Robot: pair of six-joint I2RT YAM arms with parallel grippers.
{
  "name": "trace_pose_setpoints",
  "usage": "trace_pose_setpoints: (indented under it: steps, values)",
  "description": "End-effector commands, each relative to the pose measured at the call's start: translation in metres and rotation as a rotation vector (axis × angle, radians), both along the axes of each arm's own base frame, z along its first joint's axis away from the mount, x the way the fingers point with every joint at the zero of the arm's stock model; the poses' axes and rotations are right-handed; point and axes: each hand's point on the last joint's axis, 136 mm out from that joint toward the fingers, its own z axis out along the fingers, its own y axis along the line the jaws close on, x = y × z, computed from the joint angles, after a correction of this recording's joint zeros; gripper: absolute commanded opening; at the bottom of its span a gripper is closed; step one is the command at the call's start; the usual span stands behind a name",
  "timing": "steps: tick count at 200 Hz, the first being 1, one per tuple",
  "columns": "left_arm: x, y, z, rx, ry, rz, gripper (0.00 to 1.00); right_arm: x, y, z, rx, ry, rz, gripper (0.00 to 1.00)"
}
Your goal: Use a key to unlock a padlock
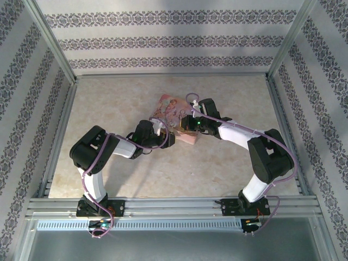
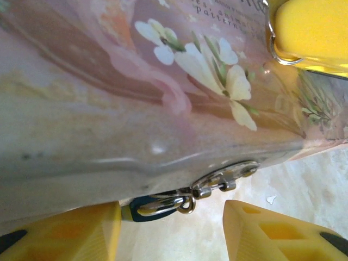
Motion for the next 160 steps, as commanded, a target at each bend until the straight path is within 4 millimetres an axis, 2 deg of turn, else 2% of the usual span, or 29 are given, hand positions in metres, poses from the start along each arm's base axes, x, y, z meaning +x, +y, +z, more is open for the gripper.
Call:
trace_pose_setpoints:
  steps: [1,107,160]
  values:
    - [-0.001,-0.014,0.001,0.01,-0.015,-0.032,0.51,-0.02,-0.011,-0.032,-0.092,0.102,-0.01,0.0]
    - [0.006,-0.016,-0.005,0.053,-0.005,0.0,0.41,-0.021,-0.009,-0.029,-0.097,0.098,-0.009,0.0]
    - [0.009,-0.016,0.001,0.052,-0.005,0.018,0.37,-0.022,-0.008,-0.03,-0.102,0.099,-0.007,0.0]
